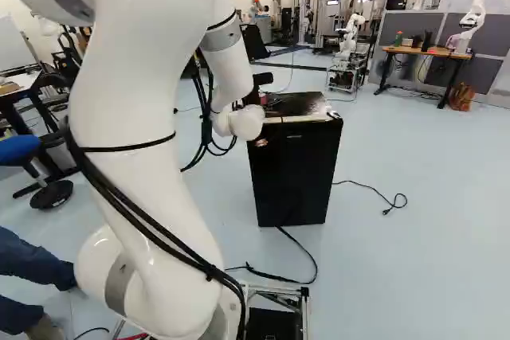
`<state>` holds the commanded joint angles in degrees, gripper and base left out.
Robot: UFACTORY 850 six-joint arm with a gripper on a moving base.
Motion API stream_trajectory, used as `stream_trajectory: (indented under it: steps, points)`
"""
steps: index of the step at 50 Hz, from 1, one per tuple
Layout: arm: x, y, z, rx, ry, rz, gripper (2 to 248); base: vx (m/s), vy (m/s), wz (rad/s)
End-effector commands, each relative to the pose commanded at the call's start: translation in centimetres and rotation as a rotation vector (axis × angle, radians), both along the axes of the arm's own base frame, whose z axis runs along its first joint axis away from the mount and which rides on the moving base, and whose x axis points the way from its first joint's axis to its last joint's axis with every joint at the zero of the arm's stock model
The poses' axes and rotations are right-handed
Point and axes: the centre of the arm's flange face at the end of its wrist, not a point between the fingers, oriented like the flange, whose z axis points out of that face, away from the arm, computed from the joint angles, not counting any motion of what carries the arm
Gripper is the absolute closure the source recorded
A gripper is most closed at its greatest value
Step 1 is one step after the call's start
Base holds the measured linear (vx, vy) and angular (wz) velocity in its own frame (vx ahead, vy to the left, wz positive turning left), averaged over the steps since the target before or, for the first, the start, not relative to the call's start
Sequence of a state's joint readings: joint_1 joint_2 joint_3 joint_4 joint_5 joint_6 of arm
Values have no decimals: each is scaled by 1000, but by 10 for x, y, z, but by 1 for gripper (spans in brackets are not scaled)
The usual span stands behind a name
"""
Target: Grab a drink from the fridge
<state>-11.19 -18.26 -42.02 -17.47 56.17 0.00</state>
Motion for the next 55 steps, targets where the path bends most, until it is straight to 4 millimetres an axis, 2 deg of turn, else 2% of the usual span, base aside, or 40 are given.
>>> stream_trajectory:
  steps: [11,39,54,55]
  points:
    - [23,1,-3,-1,-18,11,3,0,0,0]
    - [82,-2,-39,2,-5,24,3,0,0,0]
    - [108,-3,-46,-1,-21,30,3,0,0,0]
    - [109,-3,-47,-1,-22,30,13,0,0,0]
